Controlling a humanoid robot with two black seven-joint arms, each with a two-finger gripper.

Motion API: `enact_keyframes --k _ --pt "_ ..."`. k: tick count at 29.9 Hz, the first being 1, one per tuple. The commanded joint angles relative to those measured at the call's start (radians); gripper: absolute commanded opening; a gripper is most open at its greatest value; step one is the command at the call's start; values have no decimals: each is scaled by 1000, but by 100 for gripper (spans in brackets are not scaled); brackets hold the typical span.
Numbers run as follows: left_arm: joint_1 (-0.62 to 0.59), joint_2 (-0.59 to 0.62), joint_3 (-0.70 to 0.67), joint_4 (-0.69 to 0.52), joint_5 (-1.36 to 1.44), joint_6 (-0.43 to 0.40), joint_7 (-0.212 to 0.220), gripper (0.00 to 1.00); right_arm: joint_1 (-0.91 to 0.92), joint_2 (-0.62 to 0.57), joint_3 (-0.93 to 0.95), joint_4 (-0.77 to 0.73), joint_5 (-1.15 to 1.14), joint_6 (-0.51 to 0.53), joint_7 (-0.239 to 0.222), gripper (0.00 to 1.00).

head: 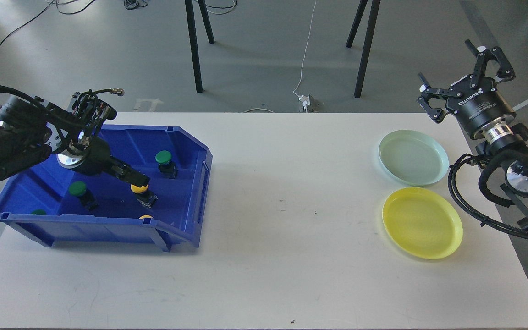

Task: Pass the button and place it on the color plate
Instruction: 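Lower the left gripper into the bin and grasp the yellow button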

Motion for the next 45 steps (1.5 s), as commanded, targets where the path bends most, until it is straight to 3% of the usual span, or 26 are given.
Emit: enact_keyframes --k 1,22,31,38,45 --pt "2 -20 0 0 -6 0 0 96 -5 1 -2 -1 0 0 0 99" --pt "59 -54 -29 49 -8 0 0 96 -28 1 -2 -1 0 0 0 99" --pt "108 -105 -29 121 -8 0 0 89 -45 1 -2 -1 0 0 0 99" --pt "110 -105 -29 124 -10 0 0 64 -57 1 -2 -1 0 0 0 99" --pt "114 -105 -29 125 -8 0 0 51 -57 0 -2 0 0 0 0 99"
